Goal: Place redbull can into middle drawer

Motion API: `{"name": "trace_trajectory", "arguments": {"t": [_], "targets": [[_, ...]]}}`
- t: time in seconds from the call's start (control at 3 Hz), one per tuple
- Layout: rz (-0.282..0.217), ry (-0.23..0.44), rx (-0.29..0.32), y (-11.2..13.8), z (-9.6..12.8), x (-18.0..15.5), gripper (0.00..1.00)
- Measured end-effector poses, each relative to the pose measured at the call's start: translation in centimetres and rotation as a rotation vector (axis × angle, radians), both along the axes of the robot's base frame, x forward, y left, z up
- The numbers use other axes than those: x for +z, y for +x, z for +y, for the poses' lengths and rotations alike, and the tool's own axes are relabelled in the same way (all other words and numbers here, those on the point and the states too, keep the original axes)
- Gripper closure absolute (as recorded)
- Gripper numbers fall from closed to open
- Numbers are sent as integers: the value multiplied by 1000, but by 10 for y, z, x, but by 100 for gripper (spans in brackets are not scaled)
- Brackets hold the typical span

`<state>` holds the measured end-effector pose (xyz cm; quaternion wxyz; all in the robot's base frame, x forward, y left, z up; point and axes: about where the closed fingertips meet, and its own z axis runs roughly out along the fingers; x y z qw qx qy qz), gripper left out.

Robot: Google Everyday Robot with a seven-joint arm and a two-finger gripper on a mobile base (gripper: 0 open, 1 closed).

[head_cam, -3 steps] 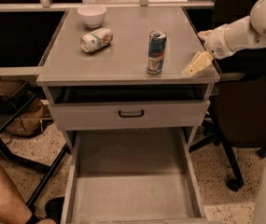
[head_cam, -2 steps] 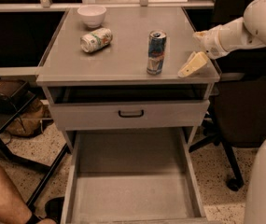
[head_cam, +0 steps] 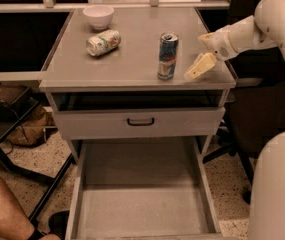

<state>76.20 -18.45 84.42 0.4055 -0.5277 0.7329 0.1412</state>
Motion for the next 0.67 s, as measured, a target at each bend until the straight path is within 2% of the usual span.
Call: {"name": "trace_trajectory", "arguments": {"t": [0.67], "targets": [[91, 75, 62, -34, 6, 23, 0]]}}
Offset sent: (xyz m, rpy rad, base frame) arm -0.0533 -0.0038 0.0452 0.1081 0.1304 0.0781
